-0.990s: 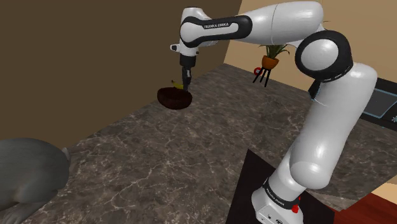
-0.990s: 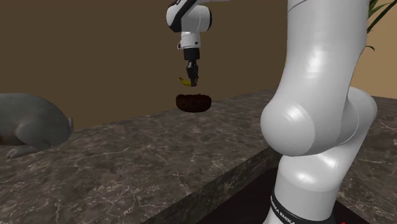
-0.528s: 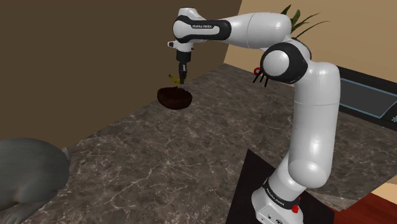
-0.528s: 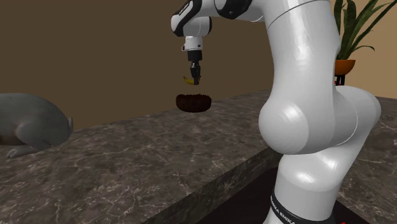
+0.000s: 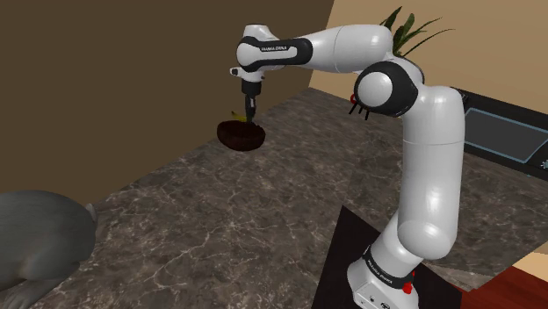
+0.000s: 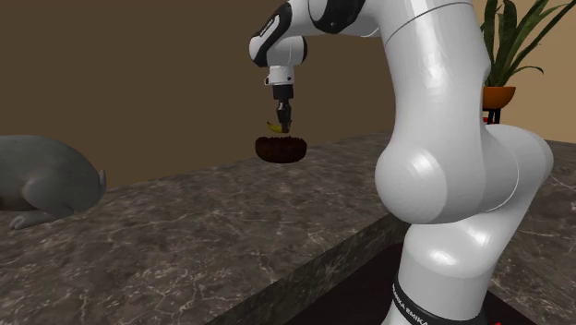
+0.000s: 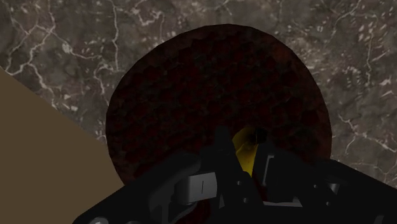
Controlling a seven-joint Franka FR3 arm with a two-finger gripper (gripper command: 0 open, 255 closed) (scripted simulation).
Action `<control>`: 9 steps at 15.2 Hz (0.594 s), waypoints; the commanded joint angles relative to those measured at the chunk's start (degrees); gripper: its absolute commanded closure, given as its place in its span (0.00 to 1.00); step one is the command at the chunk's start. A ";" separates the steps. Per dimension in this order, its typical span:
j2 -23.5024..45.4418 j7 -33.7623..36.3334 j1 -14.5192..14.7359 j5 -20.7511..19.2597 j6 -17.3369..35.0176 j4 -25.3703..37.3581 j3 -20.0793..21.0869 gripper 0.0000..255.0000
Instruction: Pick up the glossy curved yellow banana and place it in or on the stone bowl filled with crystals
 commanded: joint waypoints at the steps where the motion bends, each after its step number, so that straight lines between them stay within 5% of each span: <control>1: 0.00 0.00 0.00 0.00 1.61 -1.58 0.00 1.00; 9: 0.21 0.02 0.00 0.01 2.66 -2.42 0.01 1.00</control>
